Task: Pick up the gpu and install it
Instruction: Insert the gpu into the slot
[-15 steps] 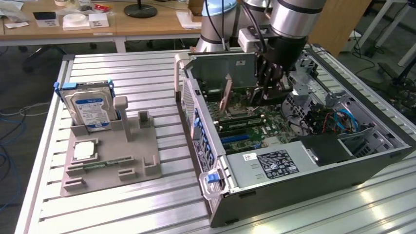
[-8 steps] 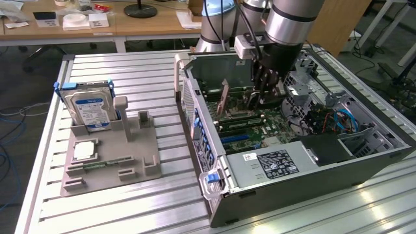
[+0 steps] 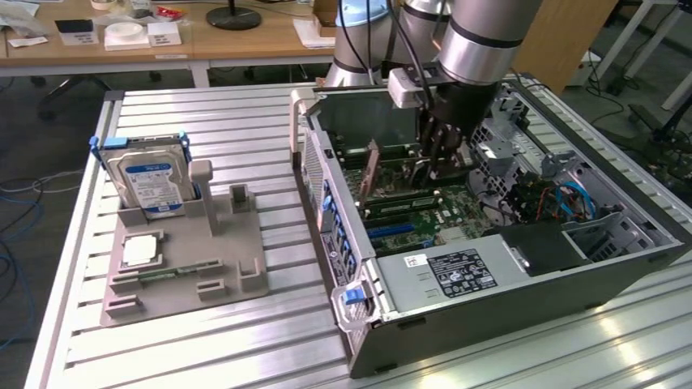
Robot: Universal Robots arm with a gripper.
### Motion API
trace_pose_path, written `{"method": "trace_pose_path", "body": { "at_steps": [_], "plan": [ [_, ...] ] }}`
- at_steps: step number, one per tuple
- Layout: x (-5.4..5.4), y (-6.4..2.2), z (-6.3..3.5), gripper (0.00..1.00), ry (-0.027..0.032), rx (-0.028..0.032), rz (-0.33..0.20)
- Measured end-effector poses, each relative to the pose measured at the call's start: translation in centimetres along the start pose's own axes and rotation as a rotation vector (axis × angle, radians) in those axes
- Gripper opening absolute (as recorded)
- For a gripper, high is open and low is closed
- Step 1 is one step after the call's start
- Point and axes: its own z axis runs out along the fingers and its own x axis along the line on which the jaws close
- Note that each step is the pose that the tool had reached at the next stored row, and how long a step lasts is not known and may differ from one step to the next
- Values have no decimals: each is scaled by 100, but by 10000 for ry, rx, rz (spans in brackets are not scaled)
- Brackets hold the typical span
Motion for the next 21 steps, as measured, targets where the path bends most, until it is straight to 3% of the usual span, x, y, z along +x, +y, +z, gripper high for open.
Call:
{"method": "trace_pose_path", "body": {
  "at_steps": [12,21],
  "plan": [
    [55,53,104,28,-1,1,1],
    [56,65,110,28,0,1,-1]
  ]
}}
